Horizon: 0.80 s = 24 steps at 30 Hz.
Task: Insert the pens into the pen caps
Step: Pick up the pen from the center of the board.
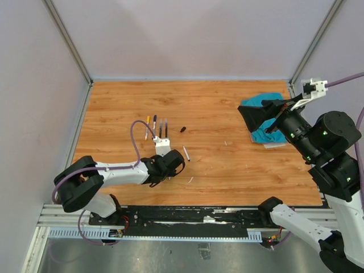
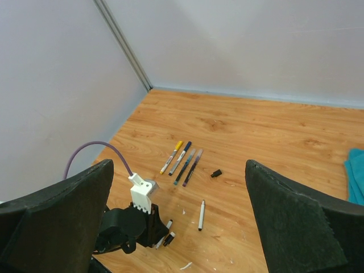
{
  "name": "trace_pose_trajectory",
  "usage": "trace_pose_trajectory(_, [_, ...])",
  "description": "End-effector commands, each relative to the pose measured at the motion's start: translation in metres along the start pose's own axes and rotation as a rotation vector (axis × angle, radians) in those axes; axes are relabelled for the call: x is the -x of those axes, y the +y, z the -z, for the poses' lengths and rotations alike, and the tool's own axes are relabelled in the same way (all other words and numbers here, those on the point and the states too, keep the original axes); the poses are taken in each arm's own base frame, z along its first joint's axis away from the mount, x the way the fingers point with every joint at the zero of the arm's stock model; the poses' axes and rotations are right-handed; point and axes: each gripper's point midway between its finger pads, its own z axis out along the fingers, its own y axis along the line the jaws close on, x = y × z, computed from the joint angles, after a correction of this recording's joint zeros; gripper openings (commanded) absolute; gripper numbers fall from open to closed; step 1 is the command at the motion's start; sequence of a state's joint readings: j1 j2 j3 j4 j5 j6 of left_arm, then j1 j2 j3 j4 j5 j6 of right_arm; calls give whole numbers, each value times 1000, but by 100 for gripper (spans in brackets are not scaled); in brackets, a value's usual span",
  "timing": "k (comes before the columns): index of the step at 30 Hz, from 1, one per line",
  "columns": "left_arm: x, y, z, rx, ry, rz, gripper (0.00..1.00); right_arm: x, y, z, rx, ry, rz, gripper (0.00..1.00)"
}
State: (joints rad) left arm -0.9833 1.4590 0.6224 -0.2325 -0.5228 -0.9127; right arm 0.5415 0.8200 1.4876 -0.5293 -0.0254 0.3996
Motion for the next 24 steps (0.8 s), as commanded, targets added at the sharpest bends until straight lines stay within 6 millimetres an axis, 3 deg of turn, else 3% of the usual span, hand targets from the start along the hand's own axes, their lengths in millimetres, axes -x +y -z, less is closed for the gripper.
trace_pose_trajectory(1, [-79, 40, 5, 86, 301, -113, 26, -5, -6, -6, -15, 10, 15, 99])
trace_pose_trajectory(4, [-79, 43, 4, 114, 298, -117, 34, -7, -5, -8, -13, 19, 14, 99])
trace_pose_trajectory(8, [-83, 49, 0, 157, 313, -133, 35, -11, -5, -10, -10, 31, 7, 99])
trace_pose_trajectory(15, [-91, 59, 1, 192, 330, -124, 15, -15, -6, -6, -14, 53, 3, 99])
trace_pose_trajectory(21, [-67, 60, 12, 200, 257, -118, 11, -37, -13, -7, -29, 121, 16, 98])
trace_pose_trajectory(24, [-42, 51, 20, 175, 185, -114, 11, -66, -22, -12, -51, 210, 22, 99])
